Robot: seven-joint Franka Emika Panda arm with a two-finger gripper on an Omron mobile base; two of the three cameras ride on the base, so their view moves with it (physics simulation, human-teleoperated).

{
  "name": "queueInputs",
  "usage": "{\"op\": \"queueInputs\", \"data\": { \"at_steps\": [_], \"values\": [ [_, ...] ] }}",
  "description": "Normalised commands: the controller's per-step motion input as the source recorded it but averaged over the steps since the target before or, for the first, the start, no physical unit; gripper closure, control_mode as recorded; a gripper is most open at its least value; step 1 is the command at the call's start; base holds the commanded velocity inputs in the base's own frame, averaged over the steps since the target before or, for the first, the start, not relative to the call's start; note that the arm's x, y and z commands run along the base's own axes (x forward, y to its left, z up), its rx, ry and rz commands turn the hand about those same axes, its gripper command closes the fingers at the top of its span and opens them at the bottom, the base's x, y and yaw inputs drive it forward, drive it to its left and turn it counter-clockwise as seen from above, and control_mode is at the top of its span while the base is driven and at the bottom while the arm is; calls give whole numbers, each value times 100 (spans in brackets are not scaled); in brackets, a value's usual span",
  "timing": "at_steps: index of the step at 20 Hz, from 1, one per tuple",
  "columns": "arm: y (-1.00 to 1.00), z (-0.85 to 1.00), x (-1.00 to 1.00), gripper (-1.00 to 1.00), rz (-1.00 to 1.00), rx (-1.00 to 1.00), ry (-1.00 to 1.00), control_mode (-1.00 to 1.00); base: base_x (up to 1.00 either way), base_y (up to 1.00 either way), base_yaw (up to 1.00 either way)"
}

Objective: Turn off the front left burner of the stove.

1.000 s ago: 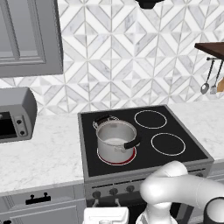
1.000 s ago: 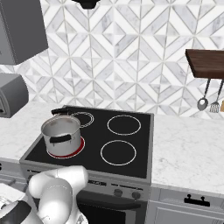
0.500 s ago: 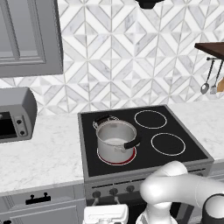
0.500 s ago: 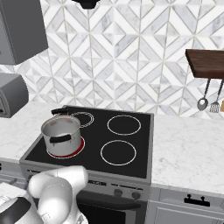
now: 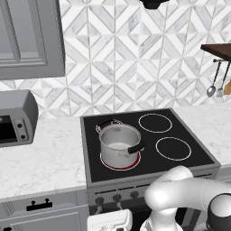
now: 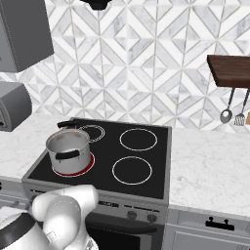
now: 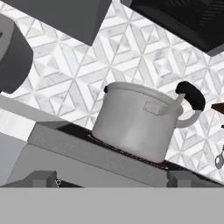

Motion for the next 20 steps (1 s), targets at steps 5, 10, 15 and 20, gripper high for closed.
{"op": "queueInputs", "data": {
  "at_steps": [5,10,15,20],
  "values": [
    [-8,0,0,-100,3,-12,5,-100,0,0,0],
    [-16,0,0,-100,2,-9,2,-100,0,0,0],
    [-5,0,5,-100,3,-3,0,-100,0,0,0],
    [0,0,16,-100,3,0,0,-100,0,0,0]
  ]
}}
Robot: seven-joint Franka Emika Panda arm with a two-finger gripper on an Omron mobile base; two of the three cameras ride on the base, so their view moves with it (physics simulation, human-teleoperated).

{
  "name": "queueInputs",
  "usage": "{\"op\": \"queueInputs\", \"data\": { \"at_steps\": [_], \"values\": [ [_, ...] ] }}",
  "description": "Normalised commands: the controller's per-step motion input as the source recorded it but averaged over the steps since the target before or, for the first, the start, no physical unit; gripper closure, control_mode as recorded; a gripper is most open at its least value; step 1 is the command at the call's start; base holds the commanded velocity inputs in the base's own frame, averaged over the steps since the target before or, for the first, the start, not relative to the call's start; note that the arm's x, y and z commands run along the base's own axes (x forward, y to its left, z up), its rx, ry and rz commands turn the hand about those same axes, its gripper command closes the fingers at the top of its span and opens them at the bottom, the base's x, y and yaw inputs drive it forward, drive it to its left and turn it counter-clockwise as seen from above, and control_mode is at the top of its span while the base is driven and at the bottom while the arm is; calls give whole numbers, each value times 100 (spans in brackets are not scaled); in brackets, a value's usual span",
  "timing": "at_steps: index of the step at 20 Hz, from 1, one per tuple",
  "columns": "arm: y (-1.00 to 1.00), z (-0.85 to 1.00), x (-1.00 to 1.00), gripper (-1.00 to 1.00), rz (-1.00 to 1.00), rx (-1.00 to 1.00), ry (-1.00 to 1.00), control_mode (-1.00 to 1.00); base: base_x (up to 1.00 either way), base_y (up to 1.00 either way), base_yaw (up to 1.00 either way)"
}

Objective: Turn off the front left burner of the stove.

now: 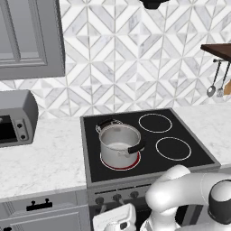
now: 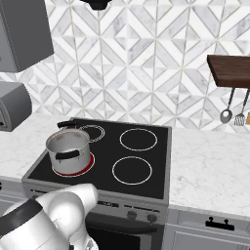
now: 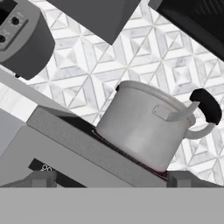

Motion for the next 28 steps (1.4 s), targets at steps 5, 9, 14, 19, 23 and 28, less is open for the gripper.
{"op": "queueInputs", "data": {
  "at_steps": [5,9,14,19,23,28],
  "values": [
    [7,-10,15,-100,1,-3,0,-100,0,0,0],
    [17,-23,6,-100,0,-7,0,-100,0,0,0],
    [23,-23,0,-100,1,-8,0,-100,0,0,0],
    [23,-19,0,-100,1,-8,0,-100,0,0,0],
    [4,-16,0,-100,0,-5,0,-100,0,0,0],
    [0,-18,0,-100,0,-1,0,-100,0,0,0]
  ]
}}
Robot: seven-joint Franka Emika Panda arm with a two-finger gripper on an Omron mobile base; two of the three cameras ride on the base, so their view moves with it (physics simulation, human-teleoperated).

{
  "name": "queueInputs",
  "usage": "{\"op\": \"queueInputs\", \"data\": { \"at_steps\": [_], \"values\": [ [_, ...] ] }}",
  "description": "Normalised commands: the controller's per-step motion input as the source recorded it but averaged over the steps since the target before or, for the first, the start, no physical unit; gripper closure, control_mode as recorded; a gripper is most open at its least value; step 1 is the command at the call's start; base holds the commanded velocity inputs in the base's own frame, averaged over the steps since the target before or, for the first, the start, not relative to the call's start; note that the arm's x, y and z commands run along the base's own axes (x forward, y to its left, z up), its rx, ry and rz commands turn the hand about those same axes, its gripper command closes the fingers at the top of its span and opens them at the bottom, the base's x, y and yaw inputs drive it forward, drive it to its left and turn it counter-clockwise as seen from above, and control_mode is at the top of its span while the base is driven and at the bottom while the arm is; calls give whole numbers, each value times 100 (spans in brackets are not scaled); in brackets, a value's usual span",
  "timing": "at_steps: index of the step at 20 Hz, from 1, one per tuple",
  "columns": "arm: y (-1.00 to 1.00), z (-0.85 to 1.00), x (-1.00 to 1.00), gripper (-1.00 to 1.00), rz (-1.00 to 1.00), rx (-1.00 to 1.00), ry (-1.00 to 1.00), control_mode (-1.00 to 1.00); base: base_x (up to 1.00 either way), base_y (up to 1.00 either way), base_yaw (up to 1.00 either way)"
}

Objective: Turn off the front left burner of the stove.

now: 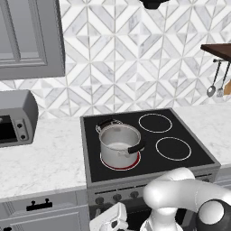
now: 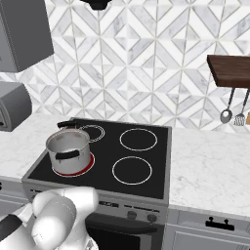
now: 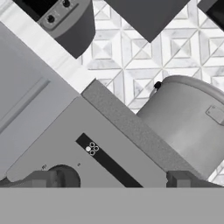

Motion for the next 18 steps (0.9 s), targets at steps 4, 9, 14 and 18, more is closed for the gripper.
{"op": "queueInputs", "data": {
  "at_steps": [4,9,14,18],
  "values": [
    [0,-5,2,-100,0,0,0,-100,0,0,0],
    [0,-2,7,-100,0,0,0,-100,0,0,0],
    [0,0,6,-100,0,0,0,-100,0,0,0],
    [0,0,7,-100,0,0,0,-100,0,0,0]
  ]
}}
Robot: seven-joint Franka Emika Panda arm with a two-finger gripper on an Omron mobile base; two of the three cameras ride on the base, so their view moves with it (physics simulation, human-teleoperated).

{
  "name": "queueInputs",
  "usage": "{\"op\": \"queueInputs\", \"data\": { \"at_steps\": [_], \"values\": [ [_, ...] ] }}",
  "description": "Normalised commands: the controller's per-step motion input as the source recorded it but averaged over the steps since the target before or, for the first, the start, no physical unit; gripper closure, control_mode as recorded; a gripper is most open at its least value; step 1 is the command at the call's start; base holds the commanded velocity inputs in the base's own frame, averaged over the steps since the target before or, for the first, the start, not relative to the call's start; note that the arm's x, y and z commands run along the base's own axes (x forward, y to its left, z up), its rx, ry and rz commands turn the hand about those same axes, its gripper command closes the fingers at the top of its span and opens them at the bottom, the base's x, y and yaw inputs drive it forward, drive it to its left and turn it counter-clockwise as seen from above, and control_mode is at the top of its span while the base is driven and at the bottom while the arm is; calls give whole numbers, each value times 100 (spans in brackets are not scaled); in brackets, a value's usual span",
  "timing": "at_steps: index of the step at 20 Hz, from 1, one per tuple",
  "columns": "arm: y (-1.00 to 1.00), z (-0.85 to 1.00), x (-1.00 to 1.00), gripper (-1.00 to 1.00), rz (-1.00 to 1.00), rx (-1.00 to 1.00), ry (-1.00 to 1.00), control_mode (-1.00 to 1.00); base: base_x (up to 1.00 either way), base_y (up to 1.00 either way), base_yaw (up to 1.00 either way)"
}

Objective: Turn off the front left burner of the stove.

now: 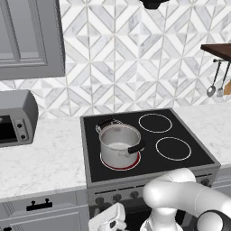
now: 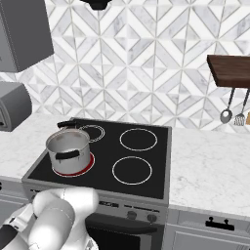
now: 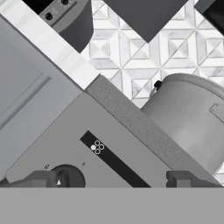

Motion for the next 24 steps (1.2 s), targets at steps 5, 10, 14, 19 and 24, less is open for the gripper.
{"op": "queueInputs", "data": {
  "at_steps": [5,10,14,19,24],
  "values": [
    [0,0,10,-100,0,0,0,-100,0,0,0],
    [0,-2,13,-100,0,0,0,-100,0,0,0],
    [0,-10,14,-100,0,0,0,-100,0,0,0],
    [0,-18,12,-100,0,0,0,-100,0,0,0],
    [0,-27,11,-100,0,-1,0,-100,0,0,0]
  ]
}}
